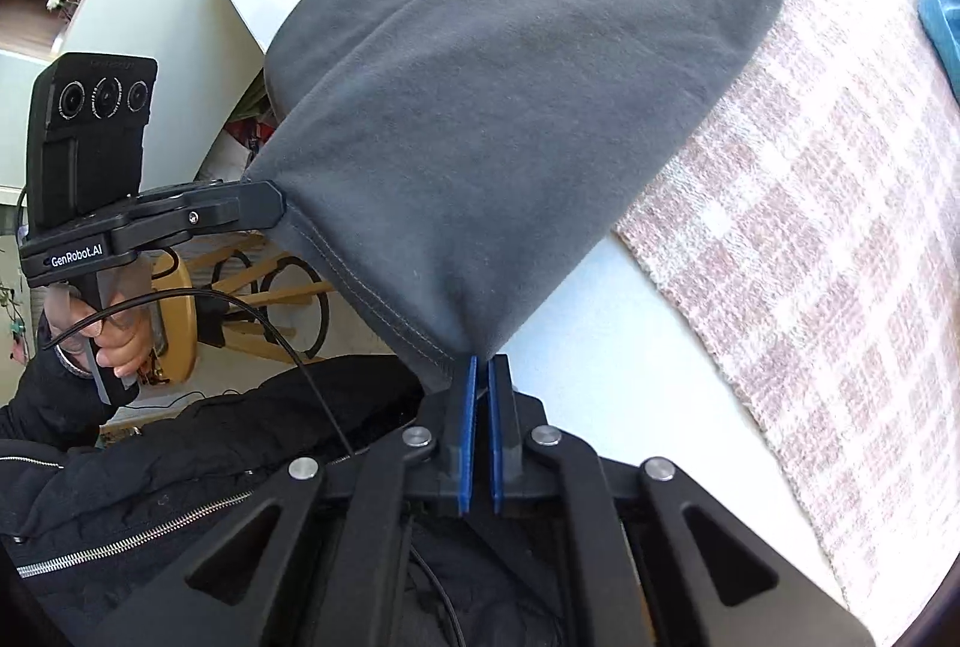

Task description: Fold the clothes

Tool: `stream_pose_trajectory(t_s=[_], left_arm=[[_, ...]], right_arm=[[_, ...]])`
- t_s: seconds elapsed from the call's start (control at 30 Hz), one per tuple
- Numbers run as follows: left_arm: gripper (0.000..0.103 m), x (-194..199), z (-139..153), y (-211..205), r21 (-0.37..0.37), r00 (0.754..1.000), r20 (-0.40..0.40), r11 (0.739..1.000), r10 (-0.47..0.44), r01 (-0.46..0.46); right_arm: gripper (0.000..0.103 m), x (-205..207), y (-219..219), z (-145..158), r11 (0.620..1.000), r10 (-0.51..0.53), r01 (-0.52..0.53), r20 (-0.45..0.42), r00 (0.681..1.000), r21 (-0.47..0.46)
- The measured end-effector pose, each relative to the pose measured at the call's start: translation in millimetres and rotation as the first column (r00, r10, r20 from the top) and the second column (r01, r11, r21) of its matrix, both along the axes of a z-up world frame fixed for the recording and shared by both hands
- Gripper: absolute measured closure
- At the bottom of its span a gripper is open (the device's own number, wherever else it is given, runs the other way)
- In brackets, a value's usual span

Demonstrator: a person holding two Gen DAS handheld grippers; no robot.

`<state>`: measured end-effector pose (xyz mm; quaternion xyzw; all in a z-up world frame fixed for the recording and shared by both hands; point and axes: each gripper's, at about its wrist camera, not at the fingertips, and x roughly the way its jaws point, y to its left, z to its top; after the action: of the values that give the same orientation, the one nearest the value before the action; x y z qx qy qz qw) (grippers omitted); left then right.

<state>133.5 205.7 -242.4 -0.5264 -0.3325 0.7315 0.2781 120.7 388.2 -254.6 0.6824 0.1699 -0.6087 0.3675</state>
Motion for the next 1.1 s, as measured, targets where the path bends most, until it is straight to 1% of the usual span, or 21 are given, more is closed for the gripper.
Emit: stream_pose_trajectory(t_s=[0.07,0.1,0.17,0.2,0.23,0.27,0.3,0.33,0.37,0.4,0.47,0.5,0.57,0.63,0.67,0.7,0.77,0.8,0.87,1.0,1.1], left_arm=[[0.099,1,-12,0,-0.011,1.0,0.029,1.0,-0.003,0.004],[0.099,2,-13,-1,-0.014,1.0,0.03,1.0,-0.003,0.003],[0.099,12,-3,-8,-0.046,1.0,-0.019,0.999,0.008,-0.009],[0.098,17,5,-11,-0.11,0.998,-0.056,0.994,0.019,-0.025],[0.098,23,12,-14,-0.193,0.995,-0.097,0.98,0.03,-0.049],[0.098,27,17,-15,-0.274,0.99,-0.134,0.959,0.035,-0.07],[0.096,30,22,-14,-0.351,0.985,-0.168,0.932,0.035,-0.092],[0.095,30,22,-13,-0.396,0.982,-0.184,0.912,0.034,-0.106],[0.095,27,22,-12,-0.427,0.981,-0.191,0.897,0.035,-0.115],[0.095,24,21,-7,-0.46,0.979,-0.204,0.88,0.028,-0.121],[0.095,18,21,6,-0.528,0.972,-0.233,0.839,0.005,-0.131],[0.095,15,21,12,-0.55,0.971,-0.24,0.824,-0.002,-0.134],[0.094,10,20,23,-0.585,0.969,-0.248,0.799,-0.014,-0.139],[0.093,11,19,26,-0.603,0.967,-0.253,0.785,-0.018,-0.144],[0.093,11,17,25,-0.599,0.969,-0.248,0.787,-0.007,-0.148],[0.093,9,14,21,-0.585,0.971,-0.238,0.796,0.013,-0.154],[0.096,9,11,16,-0.548,0.973,-0.226,0.82,0.048,-0.168],[0.096,9,10,13,-0.526,0.973,-0.221,0.833,0.061,-0.172],[0.099,10,9,9,-0.503,0.972,-0.221,0.846,0.073,-0.178],[0.1,9,9,2,-0.459,0.974,-0.214,0.871,0.08,-0.172],[0.1,11,11,-7,-0.429,0.973,-0.212,0.885,0.097,-0.181]], right_arm=[[0.1,6,-5,-10,0.999,0.021,-0.022,0.021,1.0,0.031],[0.1,9,-8,-12,0.998,0.031,-0.033,0.04,0.999,0.044],[0.098,13,-2,-6,0.992,0.061,-0.066,0.051,0.997,0.105],[0.098,12,5,4,0.99,0.072,-0.076,0.038,0.997,0.119],[0.097,6,8,14,0.991,0.076,-0.078,0.02,0.997,0.107],[0.094,-4,9,27,0.996,0.062,-0.063,0.005,0.998,0.071],[0.085,-17,6,39,0.999,0.029,-0.029,-0.004,1.0,0.019],[0.079,-33,2,50,0.999,-0.015,0.015,-0.011,1.0,-0.043],[0.068,-49,-2,59,0.993,-0.058,0.056,-0.018,0.998,-0.103],[0.064,-66,-10,66,0.985,-0.09,0.085,-0.029,0.996,-0.151],[0.064,-93,-39,68,0.977,-0.098,0.086,-0.05,0.994,-0.197],[0.064,-105,-51,60,0.978,-0.1,0.09,-0.044,0.994,-0.191],[0.064,-127,-75,45,0.979,-0.105,0.098,-0.03,0.994,-0.178],[0.064,-150,-99,29,0.981,-0.109,0.105,-0.017,0.994,-0.166],[0.064,-160,-109,22,0.982,-0.113,0.11,-0.013,0.993,-0.155],[0.064,-165,-115,14,0.984,-0.12,0.118,-0.011,0.993,-0.134],[0.064,-174,-120,4,0.985,-0.131,0.131,0.004,0.991,-0.114],[0.064,-176,-122,1,0.983,-0.141,0.142,0.023,0.99,-0.116],[0.064,-179,-125,-4,0.98,-0.146,0.151,0.052,0.988,-0.13],[0.064,-196,-115,13,0.984,-0.13,0.13,0.012,0.991,-0.122],[0.064,-232,-97,29,0.985,-0.125,0.127,0.024,0.992,-0.118]])
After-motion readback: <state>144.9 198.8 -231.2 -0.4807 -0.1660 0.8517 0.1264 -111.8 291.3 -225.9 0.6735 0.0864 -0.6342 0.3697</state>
